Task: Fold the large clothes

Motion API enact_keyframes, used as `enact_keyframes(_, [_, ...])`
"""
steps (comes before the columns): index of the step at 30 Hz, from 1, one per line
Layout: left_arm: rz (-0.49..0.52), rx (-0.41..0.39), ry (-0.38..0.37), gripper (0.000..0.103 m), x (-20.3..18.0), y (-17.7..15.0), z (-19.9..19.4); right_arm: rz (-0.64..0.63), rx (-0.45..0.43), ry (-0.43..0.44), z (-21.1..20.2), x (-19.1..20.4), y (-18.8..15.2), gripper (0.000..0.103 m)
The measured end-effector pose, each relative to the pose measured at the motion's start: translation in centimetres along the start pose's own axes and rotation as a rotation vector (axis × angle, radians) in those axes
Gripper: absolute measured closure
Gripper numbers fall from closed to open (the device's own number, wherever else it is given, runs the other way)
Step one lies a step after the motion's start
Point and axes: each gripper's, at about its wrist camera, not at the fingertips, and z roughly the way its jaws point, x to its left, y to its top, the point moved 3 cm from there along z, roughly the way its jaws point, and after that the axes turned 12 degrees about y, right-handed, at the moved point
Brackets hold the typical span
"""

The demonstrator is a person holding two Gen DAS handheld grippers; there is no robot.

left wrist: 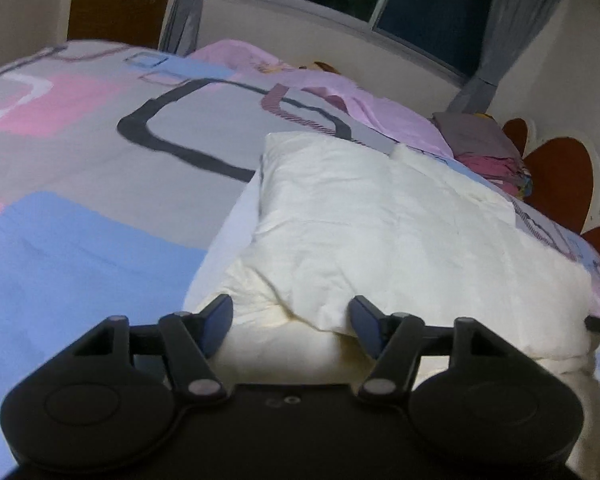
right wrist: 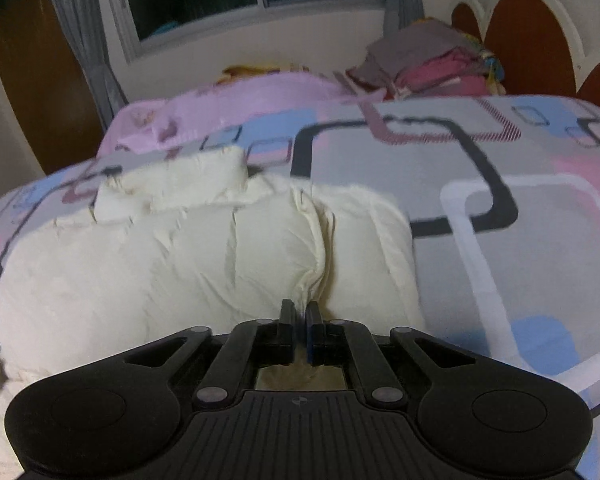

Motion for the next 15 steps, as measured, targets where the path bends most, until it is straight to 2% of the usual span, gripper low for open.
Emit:
enact_keyframes(1, [-0.003, -0.011, -0.028, 0.039, 0.1, 0.2, -0.7, -0.001, -0.021, -0.016, -0.6, 0.0, 0.3, 0.098])
enact_keyframes(3, [0.009, -0.058, -0.046, 0.036, 0.2, 0.7, -2.6, -0.021, -0.096, -0.06, -2.2, 0.0, 0.9, 0.058])
enact_keyframes(4, [0.018, -0.087, -0.048, 0.036, 0.0, 1.0, -3.3, -0.032, -0.13, -0.058, -2.8, 0.1, 1.1, 0.029])
enact_keyframes(6, [0.017, -0.133, -0.051, 0.036, -0.5, 2.0, -3.7, -0.031, -0.145, -0.035, -2.7, 0.1, 1.9, 0.03])
enact_keyframes(7, [0.012, -0.135, -0.072, 0.036, -1.0, 2.6, -3.4, -0.026, -0.141, -0.022, -2.4, 0.1, 2.4, 0.044])
enact_keyframes(8, [0.017, -0.129, -0.094, 0.036, -1.8, 3.1, -2.9, -0.024, -0.127, -0.015, -1.8, 0.2, 2.8, 0.065])
enact_keyframes(9, [0.037, -0.128, -0.104, 0.036, -2.8, 3.4, -2.3, -0.02, -0.111, -0.025, -0.9, 0.3, 3.2, 0.07])
enact_keyframes(12, [0.109, -0.106, -0.112, 0.036, -5.6, 3.9, -0.1, -0.013, -0.092, -0.036, 1.3, 0.3, 4.0, 0.07])
enact_keyframes(14, [0.138, -0.069, -0.111, 0.035, -6.5, 3.7, 1.5, 0.02, 0.008, -0.031, 3.3, -0.4, 3.9, 0.07])
enact_keyframes(15, [0.164, -0.062, -0.087, 0.035, -6.8, 3.3, 2.1, 0.051, 0.053, -0.018, 4.1, -0.7, 3.5, 0.07])
